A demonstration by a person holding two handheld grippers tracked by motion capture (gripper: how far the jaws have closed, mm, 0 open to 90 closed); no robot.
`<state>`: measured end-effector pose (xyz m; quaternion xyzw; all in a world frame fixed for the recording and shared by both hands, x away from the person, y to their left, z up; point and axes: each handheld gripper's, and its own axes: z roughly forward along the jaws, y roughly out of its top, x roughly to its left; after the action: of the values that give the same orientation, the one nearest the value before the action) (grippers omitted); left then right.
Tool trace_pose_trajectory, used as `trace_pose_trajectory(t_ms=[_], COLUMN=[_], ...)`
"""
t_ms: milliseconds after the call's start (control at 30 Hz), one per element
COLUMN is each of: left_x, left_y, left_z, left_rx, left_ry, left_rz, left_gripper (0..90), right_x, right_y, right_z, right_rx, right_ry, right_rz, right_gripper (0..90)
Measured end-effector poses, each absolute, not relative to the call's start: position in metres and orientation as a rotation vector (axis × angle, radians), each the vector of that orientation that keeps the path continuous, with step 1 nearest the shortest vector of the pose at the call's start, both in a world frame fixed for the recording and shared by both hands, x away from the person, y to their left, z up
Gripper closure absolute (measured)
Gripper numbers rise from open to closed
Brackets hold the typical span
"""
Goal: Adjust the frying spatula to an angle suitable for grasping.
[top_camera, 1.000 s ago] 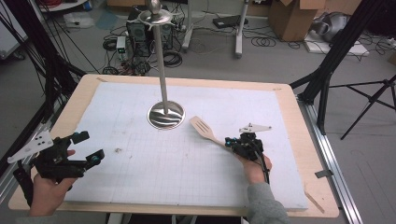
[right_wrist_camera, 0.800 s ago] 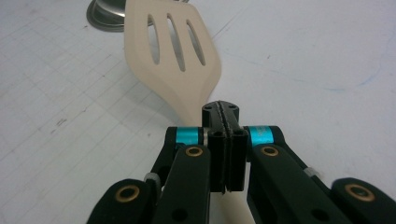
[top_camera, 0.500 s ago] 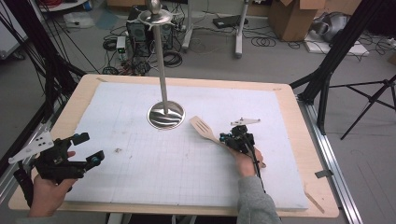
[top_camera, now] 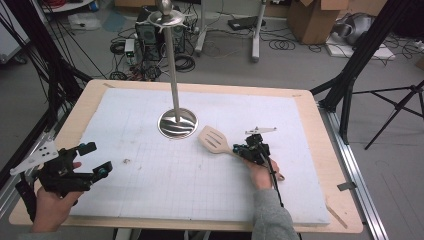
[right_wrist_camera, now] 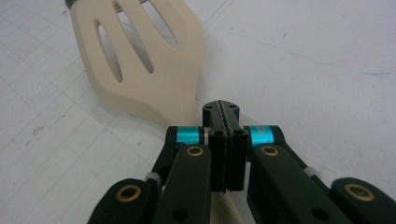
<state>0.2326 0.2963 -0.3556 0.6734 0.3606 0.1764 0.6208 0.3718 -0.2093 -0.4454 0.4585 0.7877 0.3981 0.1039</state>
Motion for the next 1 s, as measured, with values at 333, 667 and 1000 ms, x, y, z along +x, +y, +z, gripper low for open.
trace_pose_trajectory(t_ms=[333, 667, 1000], left_x=[0.231, 0.231, 0.232], left_y=[0.295, 0.297, 0.294], left_z=[-0.355, -0.356, -0.355], left_rx=[1.554, 1.549, 1.548], left_ry=[0.828, 0.835, 0.831], left_rz=[0.407, 0.410, 0.409], left_gripper=[2.1, 2.1, 2.1], right_x=[0.360, 0.353, 0.338], right_y=[-0.212, -0.215, -0.220], right_z=[-0.450, -0.449, -0.448], right_rx=[1.324, 1.312, 1.295], right_ry=[2.279, 2.289, 2.291], right_rz=[1.263, 1.270, 1.289], right_gripper=[90.0, 90.0, 90.0])
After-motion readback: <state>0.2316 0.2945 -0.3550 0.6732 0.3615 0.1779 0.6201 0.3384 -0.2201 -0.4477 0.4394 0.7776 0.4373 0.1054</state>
